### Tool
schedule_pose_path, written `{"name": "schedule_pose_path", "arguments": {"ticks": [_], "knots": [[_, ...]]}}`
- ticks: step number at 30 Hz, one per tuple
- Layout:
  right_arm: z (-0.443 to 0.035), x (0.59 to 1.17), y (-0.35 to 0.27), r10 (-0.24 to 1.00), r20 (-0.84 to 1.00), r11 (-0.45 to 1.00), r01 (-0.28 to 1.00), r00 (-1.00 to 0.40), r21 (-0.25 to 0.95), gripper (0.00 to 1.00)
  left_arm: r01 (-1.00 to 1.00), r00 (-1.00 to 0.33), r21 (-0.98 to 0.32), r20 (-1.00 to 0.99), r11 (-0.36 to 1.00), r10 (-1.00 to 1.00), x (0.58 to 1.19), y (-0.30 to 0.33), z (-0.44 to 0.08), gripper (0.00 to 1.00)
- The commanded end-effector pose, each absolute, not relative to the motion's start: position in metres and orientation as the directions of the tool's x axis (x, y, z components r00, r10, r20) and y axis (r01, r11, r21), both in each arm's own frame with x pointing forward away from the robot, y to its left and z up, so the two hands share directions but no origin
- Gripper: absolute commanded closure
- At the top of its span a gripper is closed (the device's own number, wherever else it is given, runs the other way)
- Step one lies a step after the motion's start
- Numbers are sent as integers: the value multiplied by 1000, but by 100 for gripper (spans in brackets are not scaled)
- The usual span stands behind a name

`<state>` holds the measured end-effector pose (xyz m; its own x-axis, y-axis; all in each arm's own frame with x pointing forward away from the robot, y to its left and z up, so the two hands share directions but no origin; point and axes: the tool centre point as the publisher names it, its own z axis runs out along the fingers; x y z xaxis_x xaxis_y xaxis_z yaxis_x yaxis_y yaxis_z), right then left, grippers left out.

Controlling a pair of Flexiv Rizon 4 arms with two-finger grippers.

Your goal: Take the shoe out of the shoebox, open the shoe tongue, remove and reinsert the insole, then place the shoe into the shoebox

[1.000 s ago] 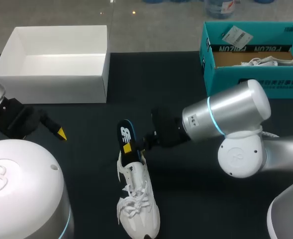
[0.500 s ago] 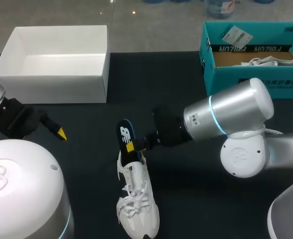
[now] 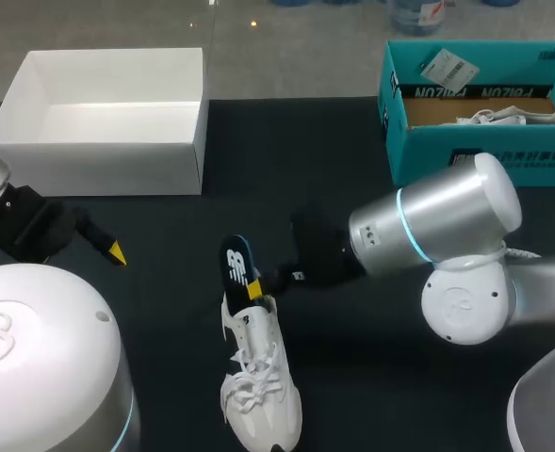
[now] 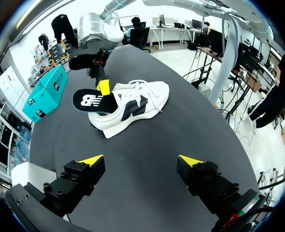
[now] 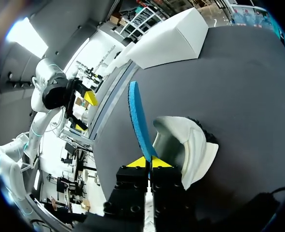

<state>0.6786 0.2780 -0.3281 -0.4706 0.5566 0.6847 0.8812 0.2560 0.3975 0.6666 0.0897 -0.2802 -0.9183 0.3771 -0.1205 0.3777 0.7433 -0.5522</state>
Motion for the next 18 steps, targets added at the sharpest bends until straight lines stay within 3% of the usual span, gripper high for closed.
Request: {"name": "schedule_pose_path", "arguments": {"ticks": [1,11,12,14,18], "knots": [[-337,669,283,548,697,246,886,-462,393,100,378,-918,-552,-119,744,378,667,90,-280,0],[-345,656,280,552,714,233,902,-431,364,100,378,-918,-552,-119,744,378,667,90,-280,0],[-343,657,281,553,709,235,898,-438,371,85,378,-918,-552,-119,744,378,667,90,-280,0],[-340,662,280,555,700,240,893,-449,382,75,378,-918,-552,-119,744,378,667,90,-280,0],[-335,672,279,555,689,247,883,-467,400,67,378,-918,-552,-119,744,378,667,90,-280,0]]}}
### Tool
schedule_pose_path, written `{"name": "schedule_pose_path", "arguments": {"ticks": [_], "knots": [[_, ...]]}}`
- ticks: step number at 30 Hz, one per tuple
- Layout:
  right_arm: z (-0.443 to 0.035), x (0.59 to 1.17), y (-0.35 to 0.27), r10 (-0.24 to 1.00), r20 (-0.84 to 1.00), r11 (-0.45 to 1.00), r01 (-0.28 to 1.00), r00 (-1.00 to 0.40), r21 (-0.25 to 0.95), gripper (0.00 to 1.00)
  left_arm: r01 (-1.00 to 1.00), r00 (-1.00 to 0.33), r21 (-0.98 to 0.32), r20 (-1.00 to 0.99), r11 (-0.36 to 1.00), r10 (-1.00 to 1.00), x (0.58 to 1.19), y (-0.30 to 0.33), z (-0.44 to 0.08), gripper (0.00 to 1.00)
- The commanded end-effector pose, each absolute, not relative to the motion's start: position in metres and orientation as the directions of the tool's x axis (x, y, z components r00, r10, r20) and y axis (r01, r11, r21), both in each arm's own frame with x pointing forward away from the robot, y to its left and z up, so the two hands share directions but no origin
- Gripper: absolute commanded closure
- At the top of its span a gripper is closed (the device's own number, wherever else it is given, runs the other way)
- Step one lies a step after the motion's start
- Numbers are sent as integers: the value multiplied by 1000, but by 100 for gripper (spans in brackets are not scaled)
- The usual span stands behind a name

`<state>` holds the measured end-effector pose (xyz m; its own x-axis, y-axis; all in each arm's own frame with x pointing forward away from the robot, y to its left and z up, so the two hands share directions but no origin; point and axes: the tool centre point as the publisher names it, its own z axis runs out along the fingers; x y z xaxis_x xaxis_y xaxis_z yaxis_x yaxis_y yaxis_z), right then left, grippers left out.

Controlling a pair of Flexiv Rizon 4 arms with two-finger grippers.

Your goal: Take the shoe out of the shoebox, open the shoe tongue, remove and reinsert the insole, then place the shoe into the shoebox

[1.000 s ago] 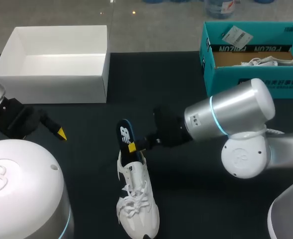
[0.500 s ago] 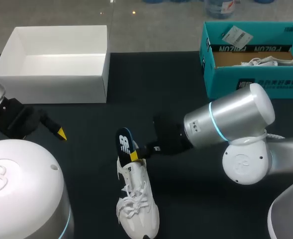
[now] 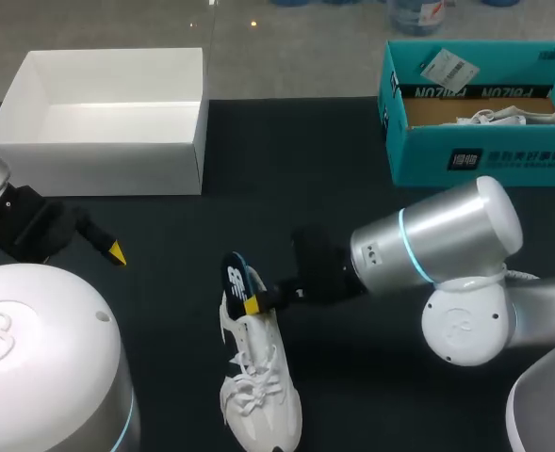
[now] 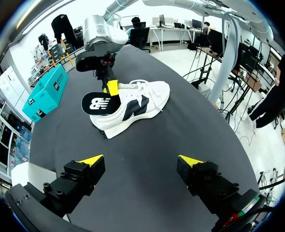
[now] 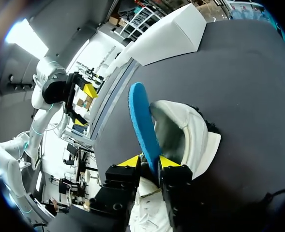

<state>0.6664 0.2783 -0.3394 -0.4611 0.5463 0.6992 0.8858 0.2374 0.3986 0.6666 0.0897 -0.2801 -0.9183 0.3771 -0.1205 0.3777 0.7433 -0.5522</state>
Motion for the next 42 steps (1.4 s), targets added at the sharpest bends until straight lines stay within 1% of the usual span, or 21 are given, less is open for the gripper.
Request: {"name": "schedule_pose_path", "arguments": {"ticks": [1,5,6,11,13,14,16,21,30,34,35,36,39,42], "knots": [[-334,674,279,554,687,248,881,-471,403,64,378,-918,-552,-119,744,378,667,90,-280,0],[-330,680,283,551,681,257,874,-483,412,62,378,-918,-552,-119,744,378,667,90,-280,0],[-330,682,283,550,679,260,873,-486,414,64,378,-918,-552,-119,744,378,667,90,-280,0],[-329,691,283,548,672,272,866,-498,420,64,378,-918,-552,-119,744,378,667,90,-280,0],[-329,692,284,548,671,273,865,-499,420,67,378,-918,-552,-119,744,378,667,90,-280,0],[-329,693,284,549,670,274,865,-499,420,72,378,-918,-552,-119,744,378,667,90,-280,0],[-328,693,283,553,666,276,864,-501,420,100,378,-918,-552,-119,744,378,667,90,-280,0],[-331,683,281,559,672,273,873,-486,404,100,378,-918,-552,-119,744,378,667,90,-280,0],[-353,657,288,549,720,256,905,-426,340,100,378,-918,-552,-119,744,378,667,90,-280,0],[-357,654,287,548,729,242,912,-410,331,100,378,-918,-552,-119,744,378,667,90,-280,0],[-356,656,285,547,729,240,911,-411,334,84,378,-918,-552,-119,744,378,667,90,-280,0],[-355,658,283,550,724,241,909,-417,340,75,378,-918,-552,-119,744,378,667,90,-280,0],[-346,667,282,556,709,245,900,-435,360,61,378,-918,-552,-119,744,378,667,90,-280,0],[-338,677,282,559,696,251,892,-451,376,57,378,-918,-552,-119,744,378,667,90,-280,0]]}}
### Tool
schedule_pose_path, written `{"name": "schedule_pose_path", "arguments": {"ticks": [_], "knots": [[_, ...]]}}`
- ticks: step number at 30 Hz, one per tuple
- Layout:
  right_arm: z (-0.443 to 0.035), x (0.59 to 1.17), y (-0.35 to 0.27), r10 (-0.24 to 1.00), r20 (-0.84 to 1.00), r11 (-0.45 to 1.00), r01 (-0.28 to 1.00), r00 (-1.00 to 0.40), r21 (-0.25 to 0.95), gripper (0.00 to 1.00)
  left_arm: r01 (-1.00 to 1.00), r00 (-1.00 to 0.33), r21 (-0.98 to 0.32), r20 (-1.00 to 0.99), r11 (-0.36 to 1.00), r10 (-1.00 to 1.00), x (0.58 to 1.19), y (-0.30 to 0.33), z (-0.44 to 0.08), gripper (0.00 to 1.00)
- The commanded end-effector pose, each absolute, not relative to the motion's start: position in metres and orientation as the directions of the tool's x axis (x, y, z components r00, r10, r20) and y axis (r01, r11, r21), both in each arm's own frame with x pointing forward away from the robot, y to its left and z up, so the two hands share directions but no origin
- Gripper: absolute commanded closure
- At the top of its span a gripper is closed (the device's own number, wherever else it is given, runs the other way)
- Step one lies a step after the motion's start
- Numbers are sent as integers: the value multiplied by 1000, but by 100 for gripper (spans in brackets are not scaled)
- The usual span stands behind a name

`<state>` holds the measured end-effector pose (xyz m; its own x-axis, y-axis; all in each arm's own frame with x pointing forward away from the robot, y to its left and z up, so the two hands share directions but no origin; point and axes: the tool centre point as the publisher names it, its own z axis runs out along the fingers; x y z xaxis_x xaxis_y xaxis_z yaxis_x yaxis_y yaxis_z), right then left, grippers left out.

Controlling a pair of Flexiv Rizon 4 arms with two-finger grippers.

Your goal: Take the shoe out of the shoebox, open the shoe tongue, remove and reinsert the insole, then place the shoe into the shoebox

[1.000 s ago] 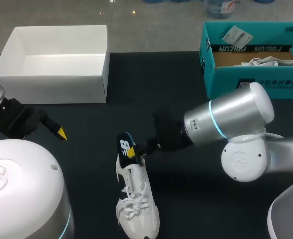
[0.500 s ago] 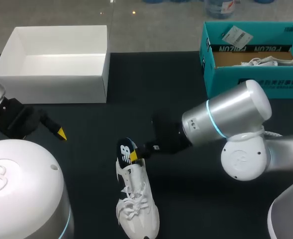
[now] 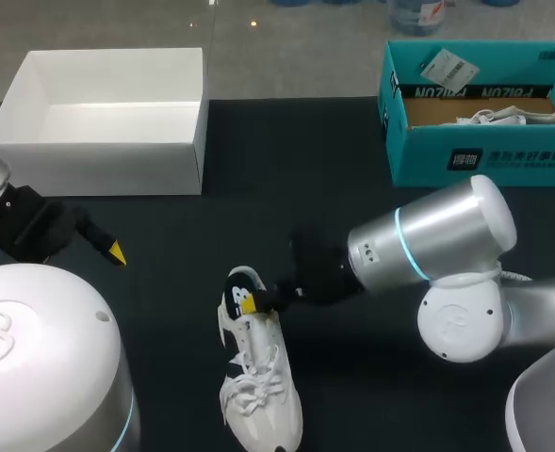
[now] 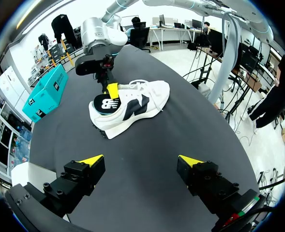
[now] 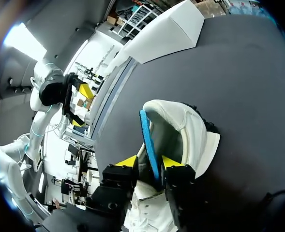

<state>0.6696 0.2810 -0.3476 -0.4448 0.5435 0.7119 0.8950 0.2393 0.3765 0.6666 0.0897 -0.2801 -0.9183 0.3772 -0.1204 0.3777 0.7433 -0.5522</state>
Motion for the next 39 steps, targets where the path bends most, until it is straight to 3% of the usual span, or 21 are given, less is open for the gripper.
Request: {"name": "schedule_pose_path", "arguments": {"ticks": [1,7,12,15,17,18,39], "knots": [[-336,680,282,560,691,255,889,-457,381,56,378,-918,-552,-119,744,378,667,90,-280,0],[-335,695,279,558,678,264,877,-478,401,57,378,-918,-552,-119,744,378,667,90,-280,0],[-331,697,285,554,676,271,873,-486,406,68,378,-918,-552,-119,744,378,667,90,-280,0],[-331,697,285,552,676,274,872,-488,406,82,378,-918,-552,-119,744,378,667,90,-280,0],[-332,696,286,552,676,273,872,-487,405,98,378,-918,-552,-119,744,378,667,90,-280,0],[-332,695,285,553,677,271,873,-486,405,100,378,-918,-552,-119,744,378,667,90,-280,0],[-363,659,287,554,729,256,916,-401,309,100,377,-918,-551,-114,745,380,666,89,-282,0]]}}
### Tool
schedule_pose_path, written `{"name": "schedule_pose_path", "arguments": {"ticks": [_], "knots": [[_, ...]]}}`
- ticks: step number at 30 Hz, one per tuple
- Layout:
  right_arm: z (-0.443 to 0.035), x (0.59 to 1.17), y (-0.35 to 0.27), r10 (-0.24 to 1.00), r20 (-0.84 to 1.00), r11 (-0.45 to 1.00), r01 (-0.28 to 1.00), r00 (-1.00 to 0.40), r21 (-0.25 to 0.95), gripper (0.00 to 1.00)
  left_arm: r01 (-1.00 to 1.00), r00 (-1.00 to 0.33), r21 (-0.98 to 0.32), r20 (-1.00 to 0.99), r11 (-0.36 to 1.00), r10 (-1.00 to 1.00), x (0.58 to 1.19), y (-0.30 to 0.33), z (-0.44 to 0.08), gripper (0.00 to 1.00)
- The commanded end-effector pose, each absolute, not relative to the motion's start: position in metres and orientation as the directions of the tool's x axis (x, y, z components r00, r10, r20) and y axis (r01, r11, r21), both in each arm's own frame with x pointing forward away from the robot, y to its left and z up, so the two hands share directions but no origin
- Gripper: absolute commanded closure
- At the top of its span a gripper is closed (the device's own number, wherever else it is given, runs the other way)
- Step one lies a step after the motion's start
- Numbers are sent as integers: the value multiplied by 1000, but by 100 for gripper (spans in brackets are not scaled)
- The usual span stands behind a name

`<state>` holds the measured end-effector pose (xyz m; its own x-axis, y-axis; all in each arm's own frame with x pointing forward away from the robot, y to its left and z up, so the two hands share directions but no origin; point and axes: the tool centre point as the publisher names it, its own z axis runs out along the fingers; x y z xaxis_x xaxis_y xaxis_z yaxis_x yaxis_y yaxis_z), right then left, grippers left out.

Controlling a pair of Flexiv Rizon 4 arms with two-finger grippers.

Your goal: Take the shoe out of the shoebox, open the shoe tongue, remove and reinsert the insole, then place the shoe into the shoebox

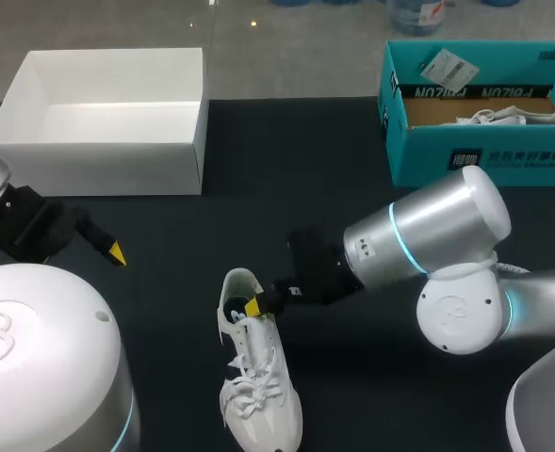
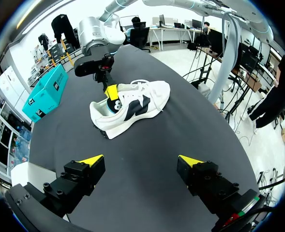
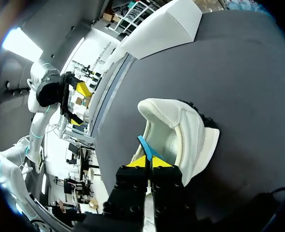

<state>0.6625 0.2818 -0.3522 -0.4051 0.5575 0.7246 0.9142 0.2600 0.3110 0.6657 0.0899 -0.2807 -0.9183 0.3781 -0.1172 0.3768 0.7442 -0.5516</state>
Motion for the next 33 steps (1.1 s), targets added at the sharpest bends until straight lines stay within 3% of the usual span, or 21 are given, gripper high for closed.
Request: {"name": "schedule_pose_path", "arguments": {"ticks": [1,2,4,6,7,8,24,28,33], "knots": [[-364,660,286,555,730,255,917,-399,307,100,377,-918,-551,-113,745,380,666,89,-282,0],[-364,660,285,555,730,253,918,-397,306,100,377,-918,-551,-113,745,380,666,89,-282,0],[-360,663,284,561,723,254,915,-403,312,74,378,-917,-549,-114,745,381,667,90,-280,0],[-353,667,283,565,712,257,909,-416,328,54,380,-917,-546,-118,746,380,667,91,-279,0],[-348,669,283,569,706,257,906,-422,335,22,381,-917,-546,-121,746,380,668,91,-278,0],[-344,672,282,571,698,261,902,-431,343,0,382,-917,-545,-123,746,380,668,91,-277,0],[-294,696,279,615,597,297,853,-515,429,0,397,-913,-546,-152,738,378,666,91,-268,0],[-284,697,276,669,583,296,885,-461,360,0,402,-911,-547,-158,734,380,665,91,-266,0],[-283,693,279,772,543,293,943,-330,156,0,410,-906,-551,-160,726,391,664,86,-267,0]]}}
